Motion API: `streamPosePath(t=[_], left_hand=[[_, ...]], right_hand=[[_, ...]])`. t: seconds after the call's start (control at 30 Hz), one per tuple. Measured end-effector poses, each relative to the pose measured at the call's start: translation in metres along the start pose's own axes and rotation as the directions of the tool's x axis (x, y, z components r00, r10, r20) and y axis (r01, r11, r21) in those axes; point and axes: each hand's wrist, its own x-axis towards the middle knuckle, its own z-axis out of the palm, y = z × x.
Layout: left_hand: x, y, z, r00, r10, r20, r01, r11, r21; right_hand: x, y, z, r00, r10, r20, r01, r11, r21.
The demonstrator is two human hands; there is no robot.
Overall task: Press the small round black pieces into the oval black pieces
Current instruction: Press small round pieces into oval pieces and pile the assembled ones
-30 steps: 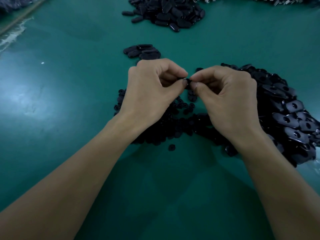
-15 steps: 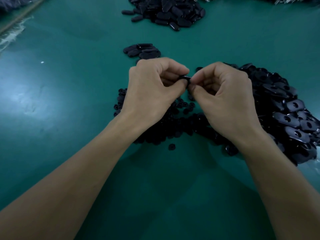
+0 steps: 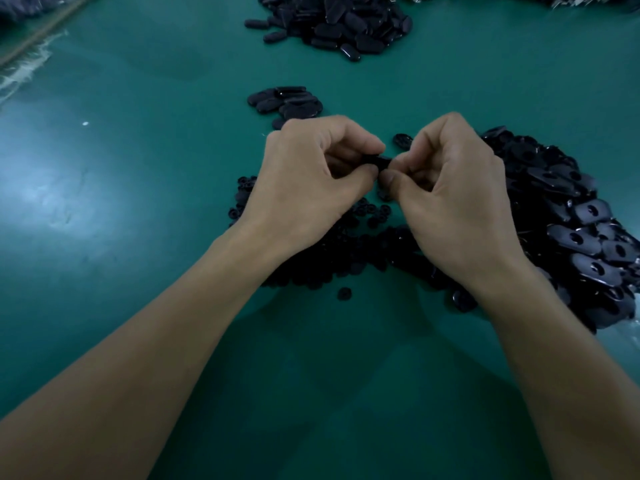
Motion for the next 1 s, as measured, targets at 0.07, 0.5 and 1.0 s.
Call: streamPosePath(t=[0.07,0.5,1.0], left_hand=[[-0.0010,-0.0011,0.0011,1.000,0.022,0.002,-0.022,1.000,0.005],[-0.0025,-0.0001,0.0011,0.994,0.109,0.011,-0.110,0.993,0.034],[0.0027,0.0005,-0.0029,0.999,-0.017,-0.049,0.016,1.000,-0.016]], right_hand=[[0.0013,0.0015,-0.0014,1.000,0.021,0.020,-0.021,1.000,-0.005],[0.0022,0.0022,-0.0042,0.998,0.047,-0.037,-0.045,0.998,0.046],[0.0010,0.0030,0.0004,0.994,-0.083,-0.066,0.085,0.996,0.031]])
